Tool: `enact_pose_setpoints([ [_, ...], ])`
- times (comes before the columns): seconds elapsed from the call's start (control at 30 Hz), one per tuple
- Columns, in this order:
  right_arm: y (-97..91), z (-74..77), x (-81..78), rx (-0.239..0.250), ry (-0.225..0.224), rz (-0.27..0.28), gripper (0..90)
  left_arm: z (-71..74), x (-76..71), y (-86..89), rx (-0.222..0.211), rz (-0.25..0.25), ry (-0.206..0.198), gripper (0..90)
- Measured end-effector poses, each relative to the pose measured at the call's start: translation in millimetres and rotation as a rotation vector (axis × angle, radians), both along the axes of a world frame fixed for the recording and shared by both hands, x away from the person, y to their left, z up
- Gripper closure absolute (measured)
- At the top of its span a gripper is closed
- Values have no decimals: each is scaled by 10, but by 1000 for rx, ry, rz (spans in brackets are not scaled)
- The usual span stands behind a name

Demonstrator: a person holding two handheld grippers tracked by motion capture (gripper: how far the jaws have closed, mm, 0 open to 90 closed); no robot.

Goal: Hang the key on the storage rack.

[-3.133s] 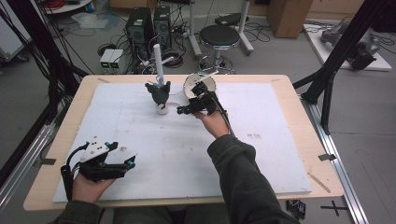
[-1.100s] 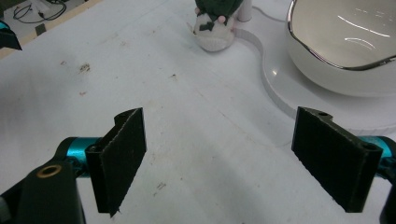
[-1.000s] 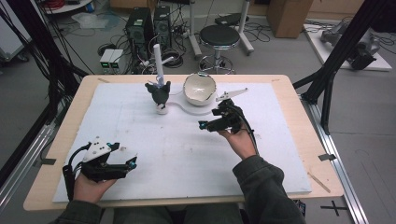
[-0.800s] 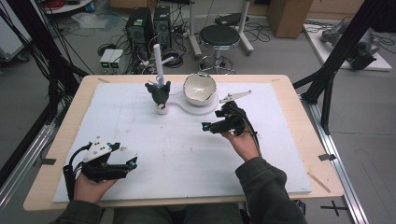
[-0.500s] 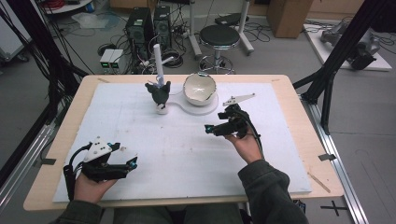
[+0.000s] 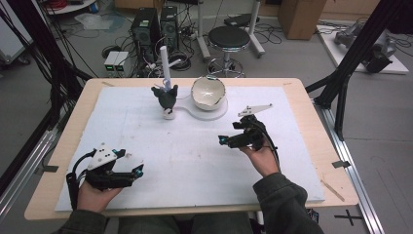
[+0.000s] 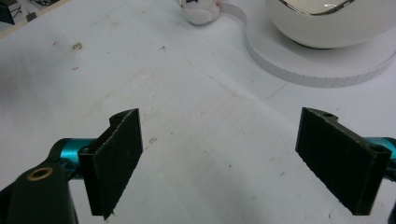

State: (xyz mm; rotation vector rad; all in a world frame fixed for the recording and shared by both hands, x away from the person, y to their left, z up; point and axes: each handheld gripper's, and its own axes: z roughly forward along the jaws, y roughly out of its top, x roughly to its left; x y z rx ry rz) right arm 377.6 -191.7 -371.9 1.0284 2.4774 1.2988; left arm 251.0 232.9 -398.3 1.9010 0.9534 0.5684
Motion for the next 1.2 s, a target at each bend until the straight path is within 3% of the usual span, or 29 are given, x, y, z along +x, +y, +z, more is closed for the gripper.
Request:
enact_pose_setpoints([
  [1.2, -359, -144, -204, -3, 1, -59, 134, -9, -4, -14, -3, 2, 2, 179],
])
